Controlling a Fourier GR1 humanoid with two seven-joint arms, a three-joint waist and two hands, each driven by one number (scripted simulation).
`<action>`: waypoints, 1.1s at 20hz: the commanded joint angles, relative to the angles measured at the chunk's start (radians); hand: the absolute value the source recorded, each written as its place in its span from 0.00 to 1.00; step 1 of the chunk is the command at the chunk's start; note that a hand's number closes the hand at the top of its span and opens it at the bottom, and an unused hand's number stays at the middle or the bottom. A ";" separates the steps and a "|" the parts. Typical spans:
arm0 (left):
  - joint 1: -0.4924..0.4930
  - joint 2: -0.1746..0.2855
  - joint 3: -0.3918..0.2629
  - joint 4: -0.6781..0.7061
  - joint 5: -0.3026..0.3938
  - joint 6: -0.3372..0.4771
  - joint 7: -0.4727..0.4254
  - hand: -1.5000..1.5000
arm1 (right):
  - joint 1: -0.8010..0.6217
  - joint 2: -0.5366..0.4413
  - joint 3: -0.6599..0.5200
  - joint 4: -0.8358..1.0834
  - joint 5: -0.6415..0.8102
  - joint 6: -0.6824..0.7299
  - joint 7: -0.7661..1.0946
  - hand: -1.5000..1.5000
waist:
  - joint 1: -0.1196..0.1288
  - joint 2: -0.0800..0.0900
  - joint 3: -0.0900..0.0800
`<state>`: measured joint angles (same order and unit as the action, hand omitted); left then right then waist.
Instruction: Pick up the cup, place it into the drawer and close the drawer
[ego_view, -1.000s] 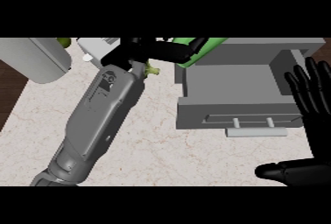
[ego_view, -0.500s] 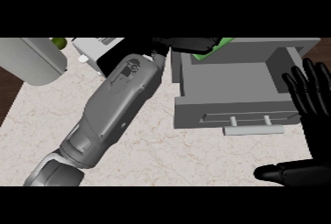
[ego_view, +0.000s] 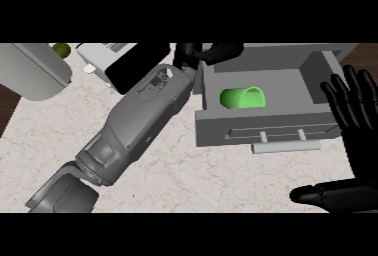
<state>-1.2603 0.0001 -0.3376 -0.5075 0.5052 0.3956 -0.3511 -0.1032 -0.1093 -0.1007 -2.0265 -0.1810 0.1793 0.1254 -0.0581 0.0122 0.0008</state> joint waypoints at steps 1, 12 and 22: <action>-0.057 0.000 -0.081 0.062 0.053 0.021 0.009 1.00 | -0.034 0.022 0.043 0.025 0.029 -0.011 -0.002 0.00 | -0.026 0.007 0.000; -0.068 0.000 -0.281 0.130 0.071 0.100 0.051 0.00 | -0.059 0.027 0.043 0.077 0.014 0.012 -0.048 0.00 | -0.062 0.019 0.002; -0.036 0.000 -0.242 0.044 0.223 0.050 -0.066 0.00 | -0.057 0.038 0.048 -0.011 -0.071 0.016 0.020 0.00 | -0.050 0.012 0.000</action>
<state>-1.3115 0.0001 -0.5898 -0.4323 0.6762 0.4784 -0.3669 -0.1611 -0.0910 -0.0693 -2.0116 -0.2354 0.2015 0.1367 -0.1147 0.0264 0.0015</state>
